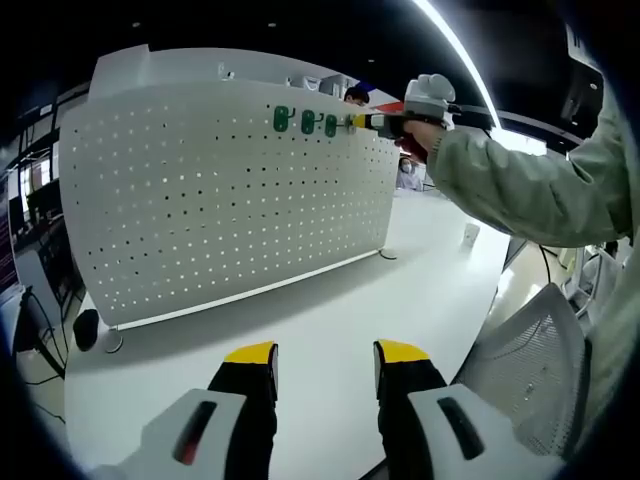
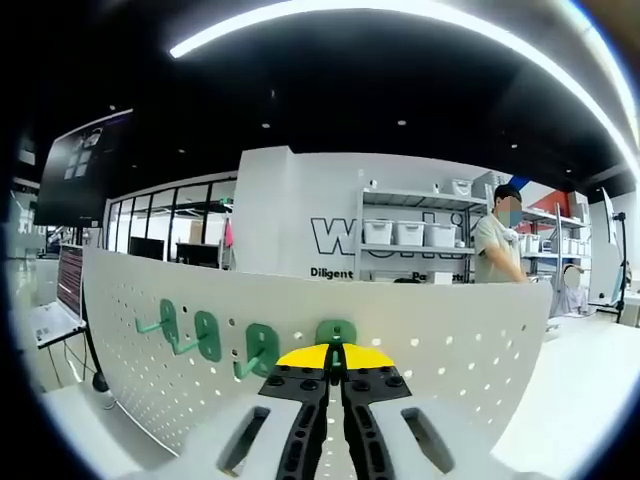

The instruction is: Insert the hook assembly into the mounting plate slot until the hook locks in place.

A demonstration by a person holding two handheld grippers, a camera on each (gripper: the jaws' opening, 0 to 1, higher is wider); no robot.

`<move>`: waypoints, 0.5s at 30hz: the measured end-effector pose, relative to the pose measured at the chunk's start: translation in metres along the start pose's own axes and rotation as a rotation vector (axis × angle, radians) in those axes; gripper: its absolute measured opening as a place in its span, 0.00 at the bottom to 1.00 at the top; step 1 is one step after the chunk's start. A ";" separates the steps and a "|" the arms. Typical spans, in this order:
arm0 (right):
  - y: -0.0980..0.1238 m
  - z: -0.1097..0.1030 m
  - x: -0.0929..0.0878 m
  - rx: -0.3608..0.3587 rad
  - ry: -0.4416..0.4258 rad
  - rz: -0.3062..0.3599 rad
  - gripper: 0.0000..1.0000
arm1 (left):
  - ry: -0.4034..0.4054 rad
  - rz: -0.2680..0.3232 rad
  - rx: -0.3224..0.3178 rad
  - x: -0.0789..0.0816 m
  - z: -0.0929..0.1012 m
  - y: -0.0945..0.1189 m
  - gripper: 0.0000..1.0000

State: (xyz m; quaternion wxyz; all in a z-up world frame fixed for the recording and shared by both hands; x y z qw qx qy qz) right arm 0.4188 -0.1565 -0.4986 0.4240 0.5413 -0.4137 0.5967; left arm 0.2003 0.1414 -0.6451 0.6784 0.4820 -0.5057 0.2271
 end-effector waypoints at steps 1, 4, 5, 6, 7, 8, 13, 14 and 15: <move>0.000 0.000 -0.002 0.001 -0.001 -0.005 0.01 | 0.001 -0.001 0.000 0.000 0.000 0.000 0.40; -0.001 0.000 -0.006 0.004 -0.011 -0.012 0.01 | 0.003 -0.004 -0.001 -0.001 0.000 0.000 0.40; -0.001 0.000 -0.006 0.005 -0.009 -0.012 0.01 | 0.003 -0.004 0.000 -0.001 0.000 0.000 0.40; -0.002 0.000 -0.006 0.006 -0.007 -0.014 0.01 | 0.003 -0.004 0.000 -0.001 0.000 0.000 0.40; -0.002 0.000 -0.006 0.007 -0.008 -0.012 0.01 | 0.003 -0.004 -0.001 -0.001 0.000 0.000 0.40; -0.003 0.000 -0.006 0.008 -0.007 -0.012 0.01 | 0.002 -0.005 -0.003 -0.002 0.001 0.000 0.40; -0.005 0.002 -0.006 0.007 -0.004 -0.013 0.01 | 0.003 -0.005 -0.001 -0.001 0.000 0.000 0.40; -0.005 0.003 -0.005 0.006 -0.003 -0.012 0.01 | 0.003 -0.006 -0.001 -0.001 0.000 0.000 0.40; -0.005 0.003 -0.004 0.004 -0.005 -0.005 0.01 | 0.002 -0.006 -0.001 -0.001 0.000 0.000 0.40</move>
Point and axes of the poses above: the point that each gripper's makers call its tool centre point, and the gripper's own axes: y roughly backward along the fingers, z roughly to its right, x roughly out of its top, the point moved 7 cm from there along y, roughly backward along the fingers, and after that the axes turned 10 degrees about x, right-handed, at the moved point
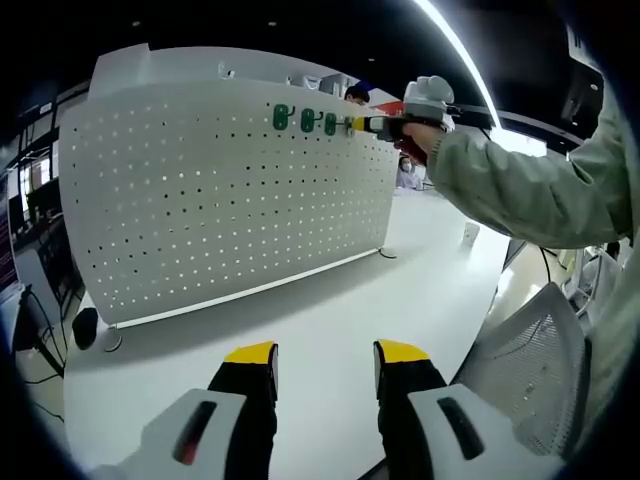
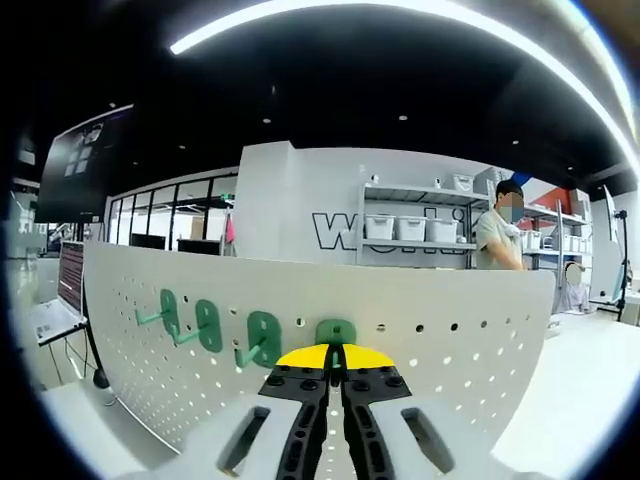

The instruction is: Insert the hook assembly into the mounting plate slot until the hook locks in place.

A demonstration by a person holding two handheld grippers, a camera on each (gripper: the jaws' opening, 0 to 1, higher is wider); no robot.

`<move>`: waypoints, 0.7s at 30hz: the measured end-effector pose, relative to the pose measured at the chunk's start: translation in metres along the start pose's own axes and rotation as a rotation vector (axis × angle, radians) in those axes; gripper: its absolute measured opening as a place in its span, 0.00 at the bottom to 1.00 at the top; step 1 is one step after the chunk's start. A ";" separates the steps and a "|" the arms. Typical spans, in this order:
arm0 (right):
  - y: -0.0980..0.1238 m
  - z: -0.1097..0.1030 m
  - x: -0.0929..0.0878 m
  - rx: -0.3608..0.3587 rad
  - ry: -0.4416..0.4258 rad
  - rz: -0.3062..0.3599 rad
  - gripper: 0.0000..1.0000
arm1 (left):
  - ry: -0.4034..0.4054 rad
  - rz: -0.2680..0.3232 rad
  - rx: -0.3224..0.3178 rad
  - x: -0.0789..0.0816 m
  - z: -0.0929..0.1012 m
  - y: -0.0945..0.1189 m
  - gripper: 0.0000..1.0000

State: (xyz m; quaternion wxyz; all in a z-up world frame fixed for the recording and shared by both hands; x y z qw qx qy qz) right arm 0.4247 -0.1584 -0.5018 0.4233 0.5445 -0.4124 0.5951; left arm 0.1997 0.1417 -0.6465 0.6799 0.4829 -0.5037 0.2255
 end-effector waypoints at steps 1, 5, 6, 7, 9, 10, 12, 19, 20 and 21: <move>0.000 0.001 0.001 -0.002 0.002 0.002 0.01 | 0.000 0.000 0.000 0.000 0.000 0.000 0.40; -0.003 0.004 0.002 -0.004 -0.002 -0.004 0.01 | 0.000 0.003 0.001 0.001 0.000 -0.001 0.40; -0.003 0.004 0.001 -0.001 -0.008 -0.007 0.01 | 0.001 0.003 0.000 0.001 0.000 -0.001 0.40; -0.003 0.004 0.001 0.000 -0.010 -0.007 0.01 | 0.001 0.003 0.000 0.001 0.000 -0.001 0.40; -0.004 0.004 0.000 0.000 -0.009 -0.008 0.01 | 0.002 0.002 -0.001 0.001 0.000 -0.002 0.40; -0.004 0.003 -0.001 -0.001 -0.010 -0.008 0.01 | 0.002 0.002 0.000 0.000 0.000 -0.002 0.40; -0.005 0.004 -0.002 -0.002 -0.013 -0.009 0.01 | 0.002 0.002 0.001 0.000 0.000 -0.002 0.40; -0.005 0.004 -0.003 -0.001 -0.013 -0.002 0.01 | 0.004 -0.001 0.005 -0.001 -0.001 -0.002 0.40; -0.005 0.004 -0.003 0.000 -0.013 -0.001 0.01 | 0.004 -0.002 0.004 -0.001 0.000 -0.002 0.40; -0.006 0.004 -0.003 0.000 -0.013 -0.001 0.01 | 0.004 -0.003 0.003 -0.002 0.000 -0.003 0.40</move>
Point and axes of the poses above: the point that each gripper's makers call its tool centre point, and the gripper's own axes: y roughly backward along the fingers, z roughly to its right, x roughly out of its top, the point moved 7 cm from there along y, roughly backward along the fingers, and after that the axes turned 10 degrees about x, right-handed, at the moved point
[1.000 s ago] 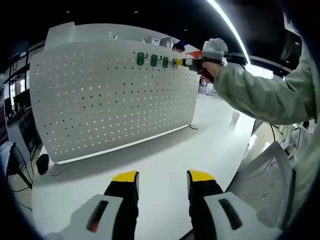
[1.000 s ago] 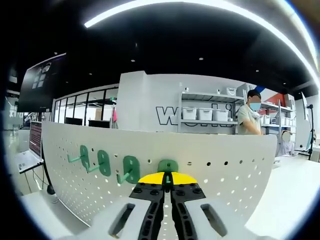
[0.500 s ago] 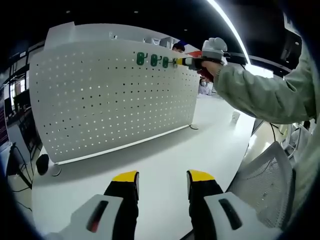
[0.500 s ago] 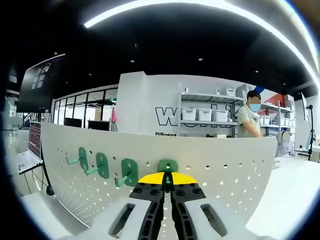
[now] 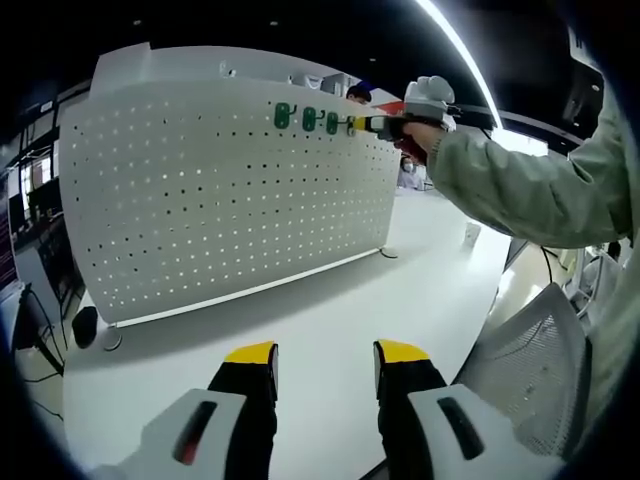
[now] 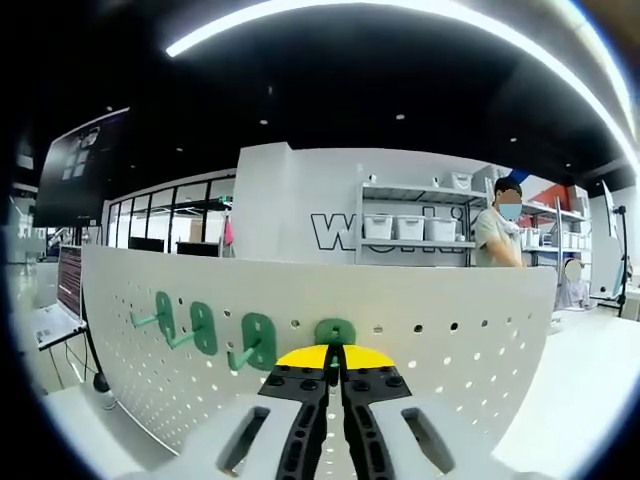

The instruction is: Insert the hook assembly into the mounting plate slot until the hook locks in place.

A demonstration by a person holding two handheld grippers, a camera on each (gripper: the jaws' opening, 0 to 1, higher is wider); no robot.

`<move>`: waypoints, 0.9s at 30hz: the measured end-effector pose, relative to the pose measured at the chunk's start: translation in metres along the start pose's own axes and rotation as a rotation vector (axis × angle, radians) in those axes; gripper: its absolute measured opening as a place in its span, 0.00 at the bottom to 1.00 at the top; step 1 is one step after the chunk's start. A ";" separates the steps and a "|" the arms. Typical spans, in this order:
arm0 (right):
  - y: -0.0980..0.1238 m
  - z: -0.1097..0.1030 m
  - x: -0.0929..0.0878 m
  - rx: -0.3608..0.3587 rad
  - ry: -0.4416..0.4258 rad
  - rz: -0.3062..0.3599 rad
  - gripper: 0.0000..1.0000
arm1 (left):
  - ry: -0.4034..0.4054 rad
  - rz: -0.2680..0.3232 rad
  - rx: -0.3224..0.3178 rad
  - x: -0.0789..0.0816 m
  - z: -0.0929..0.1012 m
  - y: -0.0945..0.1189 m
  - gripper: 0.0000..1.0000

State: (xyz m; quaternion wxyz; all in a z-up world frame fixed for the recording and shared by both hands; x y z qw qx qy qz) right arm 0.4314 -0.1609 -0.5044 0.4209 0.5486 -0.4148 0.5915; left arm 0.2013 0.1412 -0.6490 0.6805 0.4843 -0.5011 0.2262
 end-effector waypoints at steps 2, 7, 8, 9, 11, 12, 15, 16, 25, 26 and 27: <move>0.000 0.000 0.000 0.000 0.010 -0.002 0.02 | 0.000 0.000 0.000 0.000 0.000 -0.001 0.40; 0.001 -0.001 0.000 0.002 0.029 -0.007 0.02 | 0.002 0.001 -0.001 0.000 0.001 -0.001 0.40; 0.001 -0.001 0.000 0.003 0.029 -0.006 0.02 | 0.001 0.001 -0.001 0.000 0.001 -0.001 0.40; 0.001 -0.001 0.000 0.003 0.033 -0.006 0.02 | 0.002 0.001 -0.001 0.000 0.001 -0.001 0.40; 0.001 -0.002 -0.001 0.005 0.035 -0.005 0.02 | 0.003 0.002 0.000 0.000 0.001 -0.001 0.40; 0.001 -0.003 -0.002 0.004 0.032 -0.008 0.03 | 0.003 0.002 0.002 0.000 0.001 -0.001 0.40; 0.001 -0.004 -0.005 0.006 0.033 -0.017 0.03 | 0.003 0.002 0.003 0.000 0.000 -0.001 0.40; 0.002 -0.005 -0.007 0.007 0.034 -0.020 0.03 | 0.004 0.002 0.004 0.000 0.000 -0.001 0.40; 0.004 -0.008 -0.013 0.012 0.027 -0.028 0.03 | 0.005 0.001 0.004 0.000 0.001 0.000 0.40; 0.004 -0.008 -0.013 0.012 0.026 -0.028 0.03 | 0.005 0.001 0.004 0.000 0.001 0.000 0.40; 0.005 -0.009 -0.013 0.013 0.026 -0.029 0.04 | 0.005 0.001 0.005 0.000 0.001 0.000 0.40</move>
Point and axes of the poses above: the point that each gripper's makers call its tool centre point, and the gripper's own axes: y roughly backward along the fingers, z roughly to its right, x roughly out of its top, the point moved 7 cm from there along y, roughly backward along the fingers, and after that the axes turned 10 degrees about x, right-handed, at the moved point
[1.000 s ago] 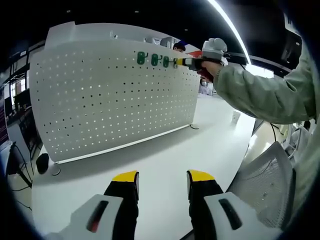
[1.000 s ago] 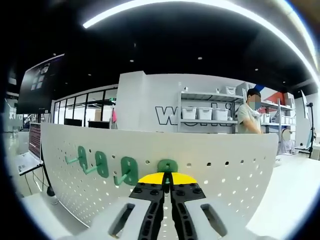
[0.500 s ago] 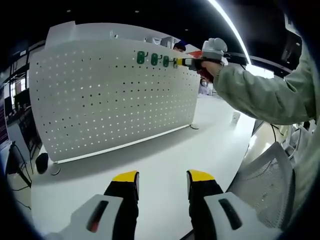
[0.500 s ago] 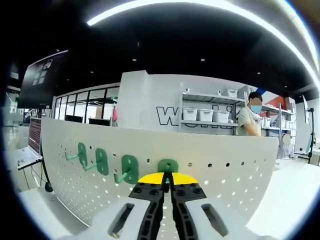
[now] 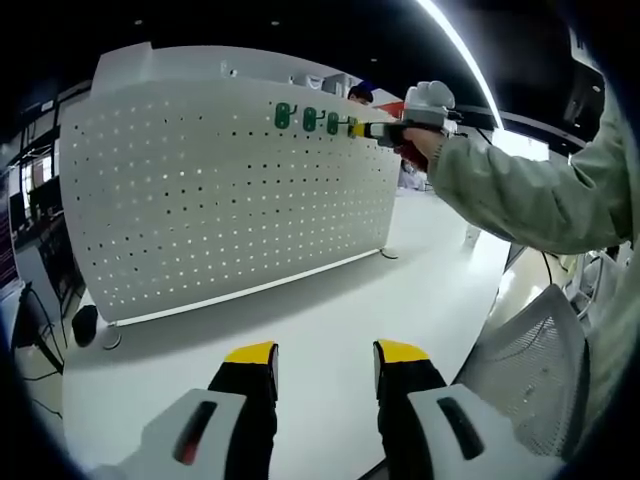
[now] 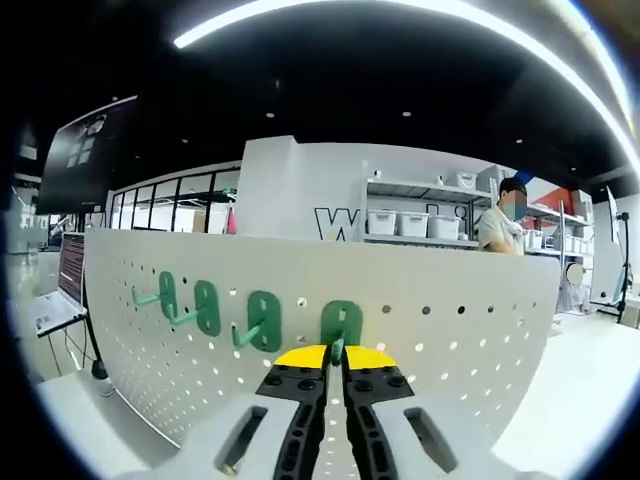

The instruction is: Insert the hook assembly into the mounting plate slot until the hook locks in place.

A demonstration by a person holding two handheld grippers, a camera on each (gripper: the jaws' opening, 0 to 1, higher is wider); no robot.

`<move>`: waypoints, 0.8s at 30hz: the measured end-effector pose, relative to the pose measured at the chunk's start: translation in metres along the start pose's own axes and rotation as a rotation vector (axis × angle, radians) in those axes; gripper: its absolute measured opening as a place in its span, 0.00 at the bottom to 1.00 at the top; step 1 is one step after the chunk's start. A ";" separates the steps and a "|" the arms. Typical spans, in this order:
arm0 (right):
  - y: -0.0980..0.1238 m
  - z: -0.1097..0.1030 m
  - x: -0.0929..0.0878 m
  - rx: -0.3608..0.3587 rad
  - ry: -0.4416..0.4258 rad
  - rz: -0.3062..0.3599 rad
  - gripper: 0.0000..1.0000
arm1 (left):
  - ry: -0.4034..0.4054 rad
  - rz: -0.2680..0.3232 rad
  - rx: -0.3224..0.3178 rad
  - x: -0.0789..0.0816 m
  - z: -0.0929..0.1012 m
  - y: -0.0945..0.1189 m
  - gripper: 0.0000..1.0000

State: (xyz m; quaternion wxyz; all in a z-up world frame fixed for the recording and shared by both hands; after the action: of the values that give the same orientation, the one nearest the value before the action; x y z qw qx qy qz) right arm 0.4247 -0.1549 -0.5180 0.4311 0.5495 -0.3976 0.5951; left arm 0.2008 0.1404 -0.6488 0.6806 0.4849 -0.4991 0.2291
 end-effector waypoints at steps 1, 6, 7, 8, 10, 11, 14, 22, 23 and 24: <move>0.000 0.000 0.000 0.000 0.001 0.000 0.04 | 0.000 0.000 0.000 0.000 0.000 0.000 0.40; 0.004 -0.002 -0.001 -0.004 -0.004 -0.002 0.07 | 0.000 0.003 -0.001 0.001 0.001 0.000 0.40; 0.005 -0.002 -0.001 -0.005 -0.003 0.000 0.08 | 0.000 0.003 -0.003 0.001 0.001 0.001 0.39; 0.006 -0.002 -0.001 -0.006 -0.003 0.000 0.09 | 0.001 0.003 -0.003 0.001 0.001 0.001 0.39; 0.008 -0.002 -0.001 -0.007 -0.005 0.002 0.10 | 0.000 0.003 -0.003 0.001 0.001 0.001 0.39; 0.009 -0.003 -0.002 -0.007 -0.006 0.002 0.11 | 0.000 0.003 -0.003 0.001 0.001 0.002 0.39; 0.011 -0.002 -0.003 -0.008 -0.008 -0.003 0.12 | 0.001 0.003 -0.005 0.001 0.002 0.003 0.39; 0.019 -0.004 -0.004 -0.015 -0.003 -0.005 0.19 | -0.004 0.007 -0.009 0.001 0.004 0.006 0.39; 0.020 -0.004 -0.004 -0.015 -0.003 -0.005 0.19 | -0.004 0.008 -0.009 0.002 0.004 0.007 0.39; 0.022 -0.005 -0.005 -0.015 -0.003 -0.007 0.20 | -0.004 0.009 -0.009 0.002 0.004 0.007 0.39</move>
State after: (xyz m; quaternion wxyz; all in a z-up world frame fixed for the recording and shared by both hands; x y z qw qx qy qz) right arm 0.4029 -0.1575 -0.5232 0.4368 0.5484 -0.4006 0.5899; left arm 0.1938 0.1396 -0.6440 0.6809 0.4799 -0.5036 0.2289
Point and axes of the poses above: the point that each gripper's makers call its tool centre point, and the gripper's own axes: y roughly backward along the fingers, z roughly to its right, x roughly out of its top, the point moved 7 cm from there along y, roughly backward along the fingers, and after that the axes turned 10 degrees about x, right-handed, at the moved point
